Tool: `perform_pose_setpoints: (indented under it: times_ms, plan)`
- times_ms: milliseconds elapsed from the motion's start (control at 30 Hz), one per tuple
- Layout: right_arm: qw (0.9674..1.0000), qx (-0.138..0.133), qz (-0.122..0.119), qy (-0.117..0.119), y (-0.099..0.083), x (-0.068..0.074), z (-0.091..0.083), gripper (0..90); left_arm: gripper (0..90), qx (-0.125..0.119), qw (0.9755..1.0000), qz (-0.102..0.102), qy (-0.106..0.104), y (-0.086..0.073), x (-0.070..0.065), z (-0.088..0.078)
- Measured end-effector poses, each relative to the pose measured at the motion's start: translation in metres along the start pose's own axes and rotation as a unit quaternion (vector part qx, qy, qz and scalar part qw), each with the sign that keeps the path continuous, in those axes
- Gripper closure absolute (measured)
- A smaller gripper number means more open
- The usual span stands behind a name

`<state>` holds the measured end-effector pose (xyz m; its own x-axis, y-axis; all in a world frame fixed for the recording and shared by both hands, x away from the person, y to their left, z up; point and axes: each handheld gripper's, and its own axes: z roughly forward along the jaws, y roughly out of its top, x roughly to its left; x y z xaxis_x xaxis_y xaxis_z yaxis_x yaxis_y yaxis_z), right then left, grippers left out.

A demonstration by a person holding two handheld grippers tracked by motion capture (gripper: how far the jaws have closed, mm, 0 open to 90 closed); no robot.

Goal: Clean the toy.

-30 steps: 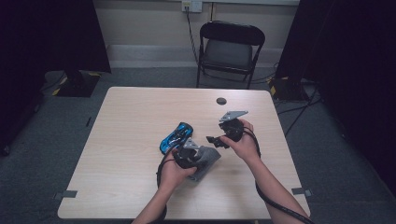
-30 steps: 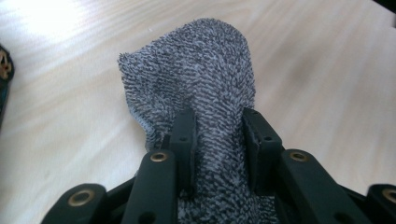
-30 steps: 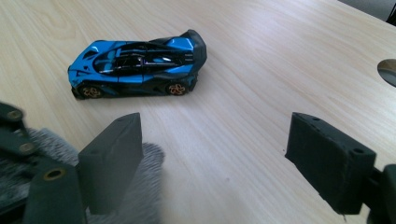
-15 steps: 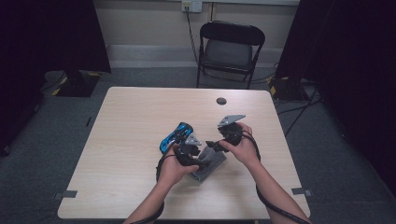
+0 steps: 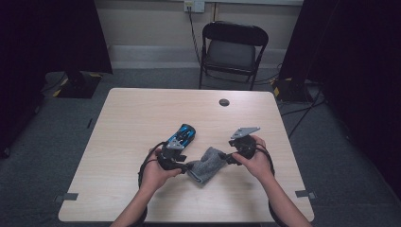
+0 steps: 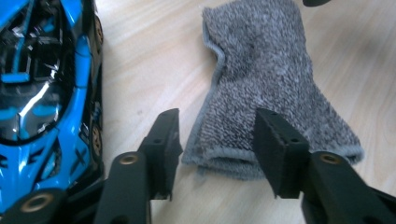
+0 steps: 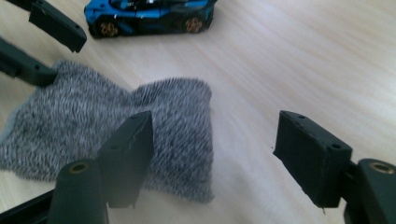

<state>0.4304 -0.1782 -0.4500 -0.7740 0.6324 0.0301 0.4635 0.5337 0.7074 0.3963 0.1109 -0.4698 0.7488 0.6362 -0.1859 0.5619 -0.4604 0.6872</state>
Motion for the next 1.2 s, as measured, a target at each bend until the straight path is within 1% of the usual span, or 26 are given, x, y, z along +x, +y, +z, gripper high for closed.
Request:
perform_pose_setpoints:
  times_ms: [33,67,100,133,167,200,267,367,433,500,533,567,600,667,733,800,867,900,967,1000,1033,1067,1100,1133,1167,1200]
  plan:
    - [1.0,0.003,0.001,0.002,-0.003,0.001,0.001,29.6,53.5,0.004,1.0,-0.003,-0.002,-0.001,0.0,0.001]
    - [1.0,0.006,0.0,0.002,-0.004,0.001,0.003,29.7,56.7,0.012,0.9999,-0.007,-0.01,-0.002,0.001,0.002]
    - [0.9999,0.014,-0.002,0.001,-0.007,0.001,0.005,29.7,58.6,0.022,0.9996,-0.007,-0.019,-0.004,-0.002,0.003]
    - [0.9998,0.02,-0.002,0.0,-0.009,0.001,0.009,29.7,59.1,0.02,0.9995,-0.01,-0.024,-0.005,-0.004,0.004]
    - [0.9998,0.021,-0.001,0.002,-0.011,0.001,0.012,29.6,60.9,0.02,0.9995,-0.01,-0.024,-0.005,-0.004,0.004]
    - [0.9997,0.024,0.0,0.001,-0.012,0.001,0.016,29.2,61.1,0.026,0.9985,-0.014,-0.046,-0.007,-0.009,0.005]
    - [0.9996,0.028,-0.004,-0.004,-0.012,-0.001,0.021,28.4,61.8,0.034,0.9975,-0.016,-0.06,-0.01,-0.014,0.008]
    - [0.9997,0.025,0.0,-0.009,-0.01,-0.005,0.026,27.8,61.9,0.031,0.9966,-0.021,-0.073,-0.009,-0.021,0.013]
    - [0.9996,0.024,-0.003,-0.012,-0.007,-0.007,0.029,27.7,61.9,0.031,0.996,-0.016,-0.082,-0.007,-0.029,0.018]
    - [0.9996,0.023,-0.006,-0.015,-0.004,-0.01,0.033,27.6,61.7,0.027,0.9949,-0.013,-0.096,-0.004,-0.037,0.025]
    - [0.9996,0.024,-0.008,-0.016,-0.003,-0.011,0.035,27.4,61.4,0.026,0.9942,-0.011,-0.103,-0.001,-0.042,0.031]
    - [0.9995,0.024,-0.01,-0.019,-0.002,-0.014,0.037,27.0,61.0,0.03,0.9935,-0.006,-0.109,0.002,-0.046,0.035]
    - [0.9995,0.023,-0.008,-0.019,-0.001,-0.016,0.04,26.9,60.3,0.029,0.9933,0.0,-0.112,0.006,-0.049,0.04]
    - [0.9995,0.021,-0.008,-0.021,0.001,-0.019,0.043,27.8,58.5,0.023,0.9931,0.005,-0.115,0.013,-0.054,0.048]
    - [0.9995,0.018,-0.008,-0.026,0.003,-0.023,0.044,28.5,56.4,0.018,0.9926,0.002,-0.12,0.018,-0.058,0.057]
    - [0.9995,0.015,-0.003,-0.027,0.004,-0.026,0.042,28.2,50.5,0.018,0.9928,0.004,-0.118,0.023,-0.061,0.06]
    - [0.9997,0.008,0.006,-0.023,0.005,-0.027,0.037,27.2,46.0,0.018,0.9931,0.007,-0.116,0.024,-0.063,0.056]
    - [0.9997,0.003,0.01,-0.021,0.005,-0.026,0.034,27.1,44.4,0.018,0.9937,0.008,-0.111,0.024,-0.063,0.053]
    - [0.9998,0.0,0.011,-0.016,0.007,-0.025,0.029,27.0,39.0,0.019,0.9952,0.021,-0.093,0.024,-0.061,0.045]
    - [0.9998,-0.003,0.009,-0.016,0.008,-0.024,0.028,26.9,37.2,0.014,0.9963,0.027,-0.08,0.024,-0.058,0.038]
    - [0.9999,-0.005,0.007,-0.015,0.009,-0.021,0.024,26.9,35.6,0.009,0.9968,0.025,-0.076,0.024,-0.055,0.032]
    - [0.9999,-0.005,0.007,-0.015,0.009,-0.021,0.024,26.9,34.1,0.009,0.9968,0.025,-0.076,0.024,-0.055,0.032]
    - [0.9999,-0.004,0.003,-0.015,0.012,-0.017,0.02,26.8,32.9,-0.004,0.9977,0.024,-0.064,0.022,-0.048,0.02]
    - [0.9999,-0.005,0.001,-0.015,0.012,-0.015,0.018,26.8,32.5,-0.007,0.9981,0.022,-0.056,0.02,-0.044,0.015]
    - [0.9999,-0.005,0.0,-0.015,0.014,-0.013,0.017,26.8,31.8,-0.008,0.9985,0.02,-0.051,0.018,-0.041,0.012]
    - [0.9999,-0.006,-0.002,-0.015,0.015,-0.011,0.016,26.8,31.3,-0.008,0.9985,0.02,-0.051,0.018,-0.041,0.012]
